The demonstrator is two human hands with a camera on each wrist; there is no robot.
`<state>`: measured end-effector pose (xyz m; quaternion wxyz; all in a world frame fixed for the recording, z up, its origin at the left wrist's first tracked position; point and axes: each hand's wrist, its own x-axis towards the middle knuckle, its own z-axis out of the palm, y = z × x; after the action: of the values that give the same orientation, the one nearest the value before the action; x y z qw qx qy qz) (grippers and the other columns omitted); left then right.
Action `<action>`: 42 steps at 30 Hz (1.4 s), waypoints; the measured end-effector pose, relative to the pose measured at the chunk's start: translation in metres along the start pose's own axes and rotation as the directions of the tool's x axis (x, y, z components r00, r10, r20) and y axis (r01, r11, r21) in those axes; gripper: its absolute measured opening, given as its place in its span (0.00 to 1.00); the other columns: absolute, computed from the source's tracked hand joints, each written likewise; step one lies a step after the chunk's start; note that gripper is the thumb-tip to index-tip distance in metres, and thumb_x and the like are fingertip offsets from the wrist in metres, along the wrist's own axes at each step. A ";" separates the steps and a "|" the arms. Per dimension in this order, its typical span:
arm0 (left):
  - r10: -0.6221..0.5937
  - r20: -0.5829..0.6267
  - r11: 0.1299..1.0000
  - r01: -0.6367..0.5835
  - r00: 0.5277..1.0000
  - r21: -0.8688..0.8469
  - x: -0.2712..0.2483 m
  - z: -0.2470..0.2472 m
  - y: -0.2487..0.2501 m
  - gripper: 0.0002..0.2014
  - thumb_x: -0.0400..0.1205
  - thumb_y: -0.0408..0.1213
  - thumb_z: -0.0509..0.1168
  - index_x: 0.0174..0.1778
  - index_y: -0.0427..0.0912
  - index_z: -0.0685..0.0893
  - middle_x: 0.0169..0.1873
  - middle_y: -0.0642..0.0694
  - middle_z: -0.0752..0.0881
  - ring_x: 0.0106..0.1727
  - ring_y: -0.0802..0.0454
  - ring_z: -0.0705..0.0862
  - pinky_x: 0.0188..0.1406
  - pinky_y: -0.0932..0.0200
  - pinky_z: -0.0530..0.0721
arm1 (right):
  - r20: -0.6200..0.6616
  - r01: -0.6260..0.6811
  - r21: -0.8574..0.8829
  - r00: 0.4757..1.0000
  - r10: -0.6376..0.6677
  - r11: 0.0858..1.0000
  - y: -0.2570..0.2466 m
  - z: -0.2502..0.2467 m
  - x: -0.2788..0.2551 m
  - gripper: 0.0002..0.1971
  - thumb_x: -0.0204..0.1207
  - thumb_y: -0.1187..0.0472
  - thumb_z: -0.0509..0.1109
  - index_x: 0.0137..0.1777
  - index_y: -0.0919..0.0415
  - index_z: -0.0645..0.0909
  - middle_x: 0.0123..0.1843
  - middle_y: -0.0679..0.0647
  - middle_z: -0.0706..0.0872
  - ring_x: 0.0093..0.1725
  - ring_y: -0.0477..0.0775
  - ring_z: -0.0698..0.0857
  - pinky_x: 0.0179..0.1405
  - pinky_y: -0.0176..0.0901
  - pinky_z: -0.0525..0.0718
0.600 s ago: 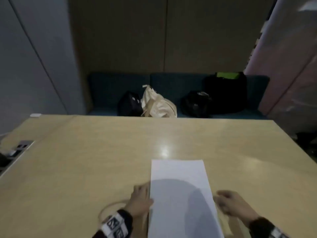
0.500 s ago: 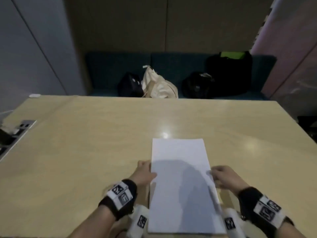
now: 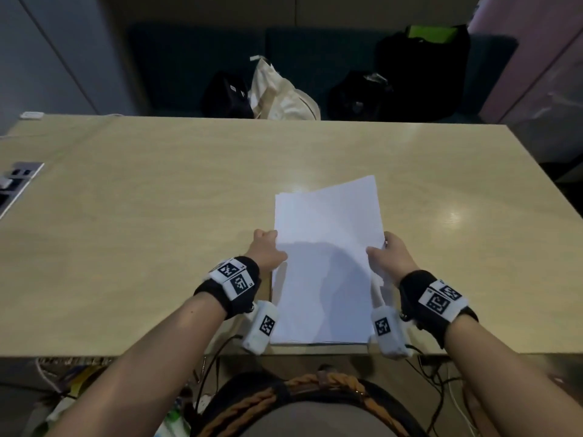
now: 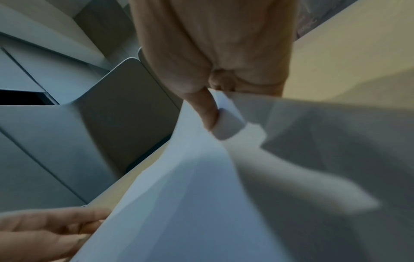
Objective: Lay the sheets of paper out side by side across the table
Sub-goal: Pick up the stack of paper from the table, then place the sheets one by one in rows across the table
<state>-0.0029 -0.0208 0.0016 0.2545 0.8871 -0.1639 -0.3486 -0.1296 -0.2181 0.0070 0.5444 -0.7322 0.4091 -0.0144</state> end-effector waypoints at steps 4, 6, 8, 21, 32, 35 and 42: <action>-0.007 -0.027 0.980 0.001 1.000 -0.199 0.001 -0.001 0.002 0.35 0.81 0.44 0.65 0.79 0.37 0.56 0.75 0.36 0.63 0.72 0.39 0.72 0.68 0.48 0.74 | -0.020 0.083 0.250 0.997 -0.080 0.965 -0.002 -0.009 -0.010 0.17 0.79 0.73 0.60 0.68 0.68 0.74 0.61 0.61 0.84 0.59 0.61 0.84 0.58 0.50 0.84; 0.006 -0.015 0.936 -0.011 1.000 -0.351 -0.002 -0.003 0.006 0.33 0.80 0.45 0.66 0.77 0.36 0.60 0.69 0.40 0.73 0.60 0.44 0.78 0.48 0.53 0.82 | -0.008 0.134 0.330 0.990 -0.139 0.934 -0.010 -0.021 -0.010 0.16 0.80 0.74 0.60 0.67 0.68 0.74 0.57 0.58 0.86 0.55 0.57 0.85 0.51 0.38 0.86; 0.075 0.020 0.884 -0.057 0.997 -0.464 -0.007 -0.003 0.013 0.25 0.81 0.42 0.66 0.72 0.36 0.70 0.65 0.44 0.80 0.51 0.51 0.81 0.38 0.63 0.81 | 0.011 0.176 0.427 0.980 -0.200 0.887 -0.019 -0.032 -0.008 0.16 0.80 0.75 0.60 0.66 0.67 0.75 0.53 0.53 0.87 0.51 0.50 0.87 0.48 0.33 0.88; 0.090 -0.249 0.597 -0.252 0.964 -0.761 -0.010 -0.005 0.057 0.17 0.78 0.30 0.69 0.63 0.37 0.80 0.55 0.45 0.85 0.57 0.46 0.84 0.57 0.54 0.79 | -0.317 0.317 0.234 0.919 -0.236 0.919 -0.032 -0.061 0.004 0.11 0.70 0.69 0.76 0.51 0.67 0.81 0.34 0.51 0.79 0.34 0.48 0.80 0.35 0.32 0.81; 0.032 -0.297 0.609 -0.254 0.954 -0.751 0.005 0.010 0.082 0.16 0.83 0.41 0.63 0.64 0.38 0.80 0.59 0.44 0.85 0.60 0.46 0.85 0.64 0.52 0.81 | -0.369 0.361 0.260 0.894 -0.253 0.896 -0.021 -0.095 0.036 0.11 0.79 0.67 0.66 0.37 0.53 0.76 0.32 0.53 0.84 0.20 0.33 0.82 0.23 0.24 0.80; -0.009 -0.321 0.613 -0.249 0.947 -0.750 0.009 0.012 0.081 0.17 0.83 0.39 0.63 0.65 0.35 0.80 0.60 0.43 0.85 0.60 0.45 0.84 0.62 0.52 0.81 | -0.456 0.336 0.197 0.863 -0.217 0.921 -0.013 -0.119 0.058 0.07 0.80 0.64 0.66 0.39 0.58 0.77 0.30 0.52 0.80 0.20 0.36 0.80 0.24 0.26 0.79; -0.046 -0.402 0.620 -0.289 0.915 -0.729 0.017 0.004 0.079 0.15 0.83 0.36 0.62 0.65 0.35 0.80 0.55 0.44 0.85 0.54 0.45 0.85 0.55 0.54 0.80 | -0.581 0.116 0.068 0.812 -0.055 0.991 0.015 -0.179 0.111 0.14 0.79 0.65 0.65 0.61 0.70 0.78 0.51 0.66 0.83 0.50 0.61 0.81 0.50 0.49 0.77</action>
<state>-0.0031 -0.0948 0.0348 0.6614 0.7264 -0.0058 -0.1865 -0.1477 -0.4281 0.0203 0.4296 -0.6828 0.5201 -0.2806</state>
